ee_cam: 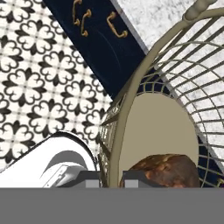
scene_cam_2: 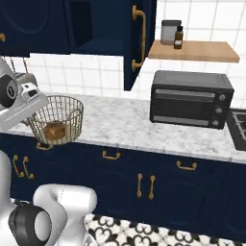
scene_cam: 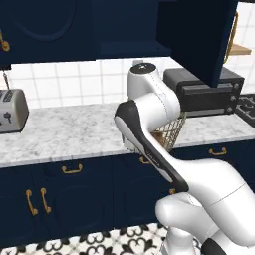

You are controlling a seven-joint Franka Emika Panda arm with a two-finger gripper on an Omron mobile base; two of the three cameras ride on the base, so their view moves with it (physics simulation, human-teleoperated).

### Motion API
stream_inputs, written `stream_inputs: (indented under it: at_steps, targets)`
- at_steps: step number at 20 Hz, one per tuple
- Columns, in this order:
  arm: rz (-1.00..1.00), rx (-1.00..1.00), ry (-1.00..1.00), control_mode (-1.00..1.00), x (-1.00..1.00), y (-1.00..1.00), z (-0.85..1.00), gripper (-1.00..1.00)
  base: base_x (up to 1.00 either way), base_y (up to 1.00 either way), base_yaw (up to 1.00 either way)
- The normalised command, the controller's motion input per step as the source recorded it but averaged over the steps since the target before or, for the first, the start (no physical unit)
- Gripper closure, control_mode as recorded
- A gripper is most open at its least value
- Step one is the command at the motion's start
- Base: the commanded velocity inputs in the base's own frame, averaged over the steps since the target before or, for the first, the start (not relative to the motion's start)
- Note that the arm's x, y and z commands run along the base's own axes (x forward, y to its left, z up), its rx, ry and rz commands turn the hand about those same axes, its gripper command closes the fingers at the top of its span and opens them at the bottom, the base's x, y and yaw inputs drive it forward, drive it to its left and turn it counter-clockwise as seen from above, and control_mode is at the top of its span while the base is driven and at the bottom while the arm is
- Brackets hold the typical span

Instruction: Open the cabinet, pick up the bread from the cabinet and place it in the basket. Then move the basket to the dining counter.

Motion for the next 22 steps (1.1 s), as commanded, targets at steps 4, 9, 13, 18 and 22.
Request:
stream_inputs:
  at_steps: [4, 9, 13, 18, 22]
  targets:
    - [0.0, 0.0, 0.0, 1.0, 0.0, 0.0, 0.0, 1.0, -0.27, 0.18, -0.41]
    - [0.0, 0.0, 0.0, 1.0, 0.0, 0.0, 0.0, 1.0, -0.32, 0.18, -0.62]
    - [0.0, 0.0, 0.0, 1.0, 0.0, 0.0, 0.0, 1.0, -0.36, 0.14, -0.71]
    - [0.0, 0.0, 0.0, 1.0, 0.0, 0.0, 0.0, 1.0, -0.4, 0.12, -0.76]
    - [0.0, 0.0, 0.0, 1.0, 0.0, 0.0, 0.0, 1.0, -0.41, 0.09, -0.78]
